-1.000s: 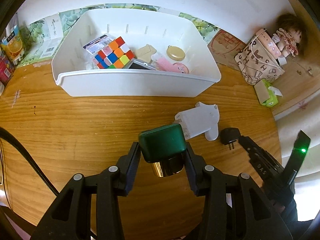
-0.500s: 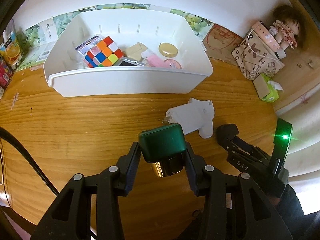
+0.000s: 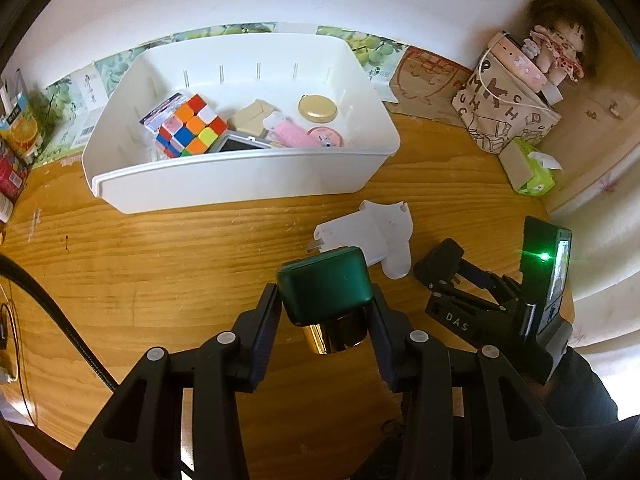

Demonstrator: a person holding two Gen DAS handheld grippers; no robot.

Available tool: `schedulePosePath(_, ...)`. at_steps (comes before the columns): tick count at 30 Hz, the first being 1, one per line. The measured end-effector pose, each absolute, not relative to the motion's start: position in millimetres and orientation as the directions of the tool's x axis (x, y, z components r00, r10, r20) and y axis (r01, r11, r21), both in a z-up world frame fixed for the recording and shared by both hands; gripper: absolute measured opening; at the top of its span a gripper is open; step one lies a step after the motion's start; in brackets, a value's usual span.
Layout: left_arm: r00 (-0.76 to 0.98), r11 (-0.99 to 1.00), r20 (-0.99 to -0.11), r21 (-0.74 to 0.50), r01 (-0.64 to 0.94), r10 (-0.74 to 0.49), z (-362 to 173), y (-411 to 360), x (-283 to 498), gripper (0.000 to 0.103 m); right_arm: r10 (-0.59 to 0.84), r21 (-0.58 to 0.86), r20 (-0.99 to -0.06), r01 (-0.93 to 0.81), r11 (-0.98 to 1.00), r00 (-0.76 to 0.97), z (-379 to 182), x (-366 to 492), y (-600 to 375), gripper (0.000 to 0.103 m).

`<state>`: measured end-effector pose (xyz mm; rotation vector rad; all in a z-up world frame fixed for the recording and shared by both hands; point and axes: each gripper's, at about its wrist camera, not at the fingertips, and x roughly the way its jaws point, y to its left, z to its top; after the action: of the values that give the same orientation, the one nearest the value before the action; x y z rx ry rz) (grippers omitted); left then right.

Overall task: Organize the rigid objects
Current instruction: 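Lift and carry the bottle and plug over the white basket with both tools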

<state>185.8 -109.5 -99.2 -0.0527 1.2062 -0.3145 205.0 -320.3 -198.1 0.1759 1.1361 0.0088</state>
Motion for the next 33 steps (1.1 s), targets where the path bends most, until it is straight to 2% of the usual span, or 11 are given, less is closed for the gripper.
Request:
schedulePosePath(1,0.32,0.955,-0.909,-0.204,0.215,-0.266,-98,-111,185,0.046,0.092,0.137,-0.902,0.077,0.988,0.422,-198,204,-320,0.057)
schedulePosePath(4,0.327,0.953,-0.907,-0.195,0.234,-0.266,-94,-115,184,0.046,0.091,0.13,-0.904,0.067,0.989,0.418,-198,202,-321,0.051)
schedulePosePath(22,0.351,0.923,-0.889,-0.169,0.346,-0.294,-82,-108,165,0.046,0.106,0.167,-0.923,0.137,0.977,0.37,-189,164,-311,0.05)
schedulePosePath(33,0.42,0.941,-0.879,-0.082,0.329,-0.224,-77,-80,194,0.046,0.131,0.191,-0.889,0.096,0.977,0.439,-147,192,-292,0.05)
